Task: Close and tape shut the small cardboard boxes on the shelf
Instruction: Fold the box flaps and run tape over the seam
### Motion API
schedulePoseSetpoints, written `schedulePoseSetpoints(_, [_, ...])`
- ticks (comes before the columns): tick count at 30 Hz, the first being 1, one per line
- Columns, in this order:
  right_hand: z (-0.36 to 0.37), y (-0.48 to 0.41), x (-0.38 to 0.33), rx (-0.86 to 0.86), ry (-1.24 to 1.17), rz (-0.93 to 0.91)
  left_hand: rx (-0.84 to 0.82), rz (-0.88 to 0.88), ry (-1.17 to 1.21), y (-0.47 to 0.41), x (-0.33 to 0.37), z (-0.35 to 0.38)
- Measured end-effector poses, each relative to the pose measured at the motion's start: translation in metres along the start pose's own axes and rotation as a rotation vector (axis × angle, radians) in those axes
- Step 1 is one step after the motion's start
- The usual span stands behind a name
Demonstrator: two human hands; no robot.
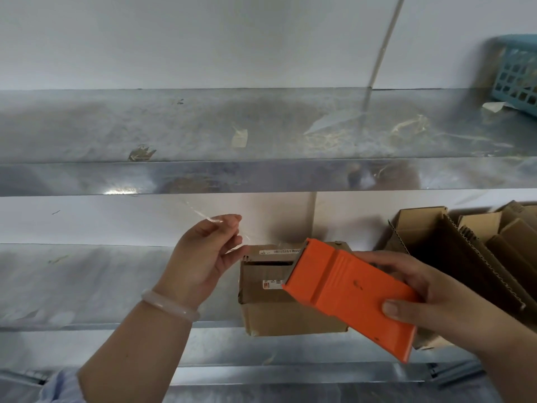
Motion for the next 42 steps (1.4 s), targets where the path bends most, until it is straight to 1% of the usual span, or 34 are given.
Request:
schedulePoseSetpoints(3, [-0.006,-0.003,-0.007,-0.005,0.097,0.006,0.043,0.024,-0.079,0.001,-0.001,-0.008])
schedulePoseSetpoints(8, [-0.013,-0.009,-0.020,-0.055,0.205,0.030,0.103,-0.035,-0.181,0.002,-0.010,-0.023])
schedulePoseSetpoints(12, [-0.020,-0.016,-0.025,-0.072,0.342,0.032,0.185,-0.047,-0.204,0.003,-0.019,-0.031])
schedulePoseSetpoints(17, [-0.030,-0.023,-0.026,-0.099,0.378,0.029,0.227,-0.029,-0.254,0.005,-0.019,-0.034])
schedulePoseSetpoints(23, [-0.037,-0.035,-0.022,-0.101,0.399,0.047,0.259,-0.007,-0.224,0.005,-0.019,-0.033])
schedulePoseSetpoints(29, [-0.025,-0.075,-0.030,-0.075,0.521,0.040,0.312,0.002,-0.230,0.002,-0.011,-0.053])
schedulePoseSetpoints(33, [-0.016,-0.104,-0.034,-0.113,0.663,0.062,0.329,-0.016,-0.238,0.000,-0.013,-0.064])
schedulePoseSetpoints(39, [-0.011,-0.126,-0.028,-0.202,0.716,0.116,0.363,-0.081,-0.229,0.003,-0.031,-0.072])
schedulePoseSetpoints(42, [-0.011,-0.131,-0.027,-0.213,0.718,0.133,0.371,-0.103,-0.246,0.003,-0.037,-0.076])
Point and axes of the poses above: each hand's wrist, its own y-axis away from the middle knuckle, its own z-axis out of the palm, x = y × z, the point moved 7 cm from there along -y, towards the middle knuckle, and after that the axes turned 8 degrees about z, right-handed, at the moved point
